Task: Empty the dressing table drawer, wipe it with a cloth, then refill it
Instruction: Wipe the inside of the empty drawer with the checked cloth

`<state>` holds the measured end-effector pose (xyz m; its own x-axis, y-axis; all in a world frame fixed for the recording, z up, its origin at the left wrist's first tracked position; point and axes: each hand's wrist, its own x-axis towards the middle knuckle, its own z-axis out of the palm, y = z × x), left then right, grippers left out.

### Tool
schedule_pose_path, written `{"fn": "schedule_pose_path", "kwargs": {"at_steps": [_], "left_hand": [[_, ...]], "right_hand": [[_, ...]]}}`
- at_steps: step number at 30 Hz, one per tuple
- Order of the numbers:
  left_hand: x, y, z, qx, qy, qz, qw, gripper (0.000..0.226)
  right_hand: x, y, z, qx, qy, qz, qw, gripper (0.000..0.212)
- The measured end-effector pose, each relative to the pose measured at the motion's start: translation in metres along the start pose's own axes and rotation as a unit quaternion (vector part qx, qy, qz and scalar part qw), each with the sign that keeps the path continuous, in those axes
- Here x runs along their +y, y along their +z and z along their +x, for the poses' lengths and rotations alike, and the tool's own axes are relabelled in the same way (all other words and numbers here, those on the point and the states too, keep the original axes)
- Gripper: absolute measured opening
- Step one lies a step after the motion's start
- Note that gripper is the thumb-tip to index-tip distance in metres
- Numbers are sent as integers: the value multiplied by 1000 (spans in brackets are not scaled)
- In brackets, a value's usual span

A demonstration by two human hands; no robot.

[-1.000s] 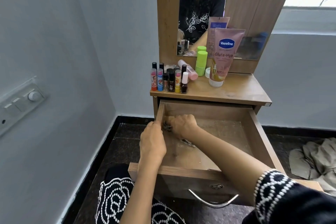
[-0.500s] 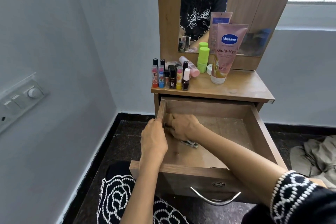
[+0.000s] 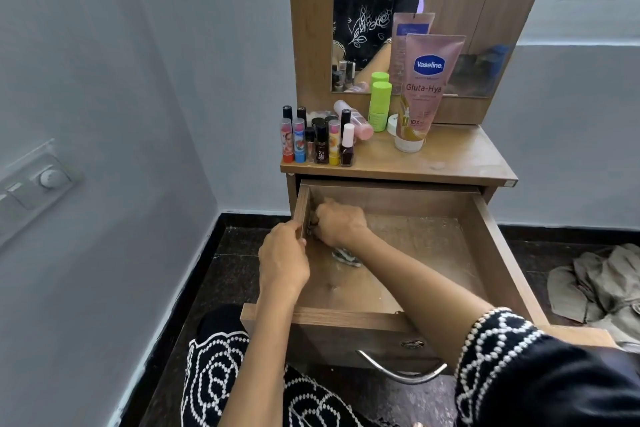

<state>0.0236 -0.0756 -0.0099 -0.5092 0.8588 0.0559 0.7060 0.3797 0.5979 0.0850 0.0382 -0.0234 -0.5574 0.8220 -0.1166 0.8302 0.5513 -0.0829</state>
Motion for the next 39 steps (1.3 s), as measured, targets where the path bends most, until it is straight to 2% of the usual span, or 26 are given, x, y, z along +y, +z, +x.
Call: {"fn": "schedule_pose_path", "kwargs": {"at_steps": [5,7,9,14,16,18,21,24,26,28,30,34,39], "left_hand": [[1,1,0,3,-4,3,1000,38],[1,1,0,2,-6,0,1000,38],[1,1,-1,-1,-7,-2,1000,39],[-1,-1,1,-4,-1,-3,1000,38],[0,-1,0,-2,-2,0,1000,38],[1,-1,-1,0,-1,2,1000,38],[2,0,-1,0,-5,1,1000,38],[0,1,0,-7,-5,2,1000,39],[0,1,1,-8,-3,3,1000,40],[-1,0,1,-8,-4,2,1000,40],[0,0,1,-8,-7,-1,1000,40],[1,-1,0,-6,-16,-9,1000,39],[2,-2,-1,-10,-22,-25,999,40]], "right_hand": [[9,6,-26,-111,-161,4,981,26],[14,6,-35,-125,-202,1,971,24],[14,0,-30,-98,-194,-6,976,23],[1,-3,-6,-8,-42,1,999,26],[-2,-2,-19,-9,-75,-19,997,22],[-1,-2,-37,-43,-147,-45,987,18],[4,-3,-53,-74,-213,-86,970,23],[12,-8,-39,-35,-187,-74,979,26],[12,-8,-23,-6,-131,-61,989,26],[9,-3,-13,0,-85,-60,995,27],[8,1,-14,-3,-76,-68,995,27],[11,-1,-41,-45,-156,-78,984,32],[12,-2,-69,-153,-299,-77,939,31]]}}
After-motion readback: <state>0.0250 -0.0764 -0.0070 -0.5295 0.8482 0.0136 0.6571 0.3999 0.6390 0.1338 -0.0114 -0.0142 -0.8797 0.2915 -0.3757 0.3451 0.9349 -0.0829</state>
